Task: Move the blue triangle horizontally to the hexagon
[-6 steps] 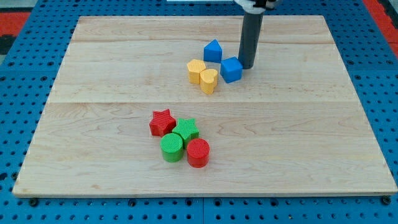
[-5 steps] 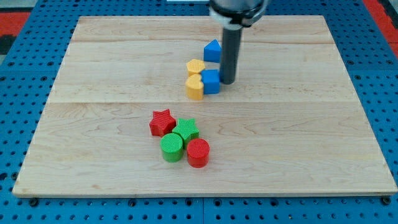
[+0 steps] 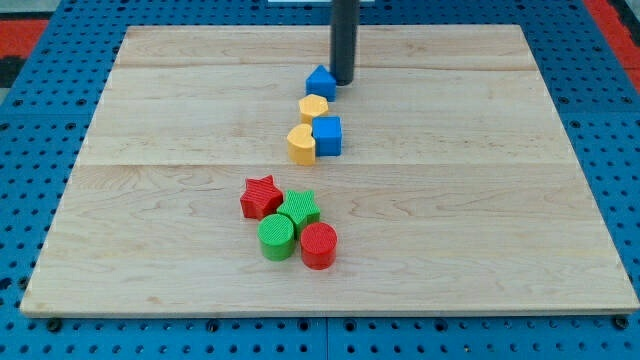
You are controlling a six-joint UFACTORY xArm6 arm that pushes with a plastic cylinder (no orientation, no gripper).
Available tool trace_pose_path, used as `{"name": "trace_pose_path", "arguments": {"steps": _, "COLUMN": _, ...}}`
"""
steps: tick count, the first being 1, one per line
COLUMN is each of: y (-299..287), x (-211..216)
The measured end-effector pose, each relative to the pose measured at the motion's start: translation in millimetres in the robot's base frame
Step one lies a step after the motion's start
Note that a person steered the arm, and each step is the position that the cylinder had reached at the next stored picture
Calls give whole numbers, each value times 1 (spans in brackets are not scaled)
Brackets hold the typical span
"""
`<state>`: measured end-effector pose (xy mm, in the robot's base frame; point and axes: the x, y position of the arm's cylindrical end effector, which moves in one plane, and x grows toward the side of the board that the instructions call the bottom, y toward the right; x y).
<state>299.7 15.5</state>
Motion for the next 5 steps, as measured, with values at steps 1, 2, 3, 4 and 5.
{"name": "trace_pose_path", "arguments": {"steps": 1, "y": -25, "x": 0}}
{"name": "trace_pose_path", "arguments": {"steps": 2, "y": -50, "x": 18}}
{"name": "trace_pose_path", "arguments": {"steps": 3, "y": -51, "x": 22}}
{"name": "trace_pose_path", "arguments": {"steps": 4, "y": -51, "x": 27}}
{"name": "trace_pose_path", "arguments": {"steps": 5, "y": -55, "x": 40}}
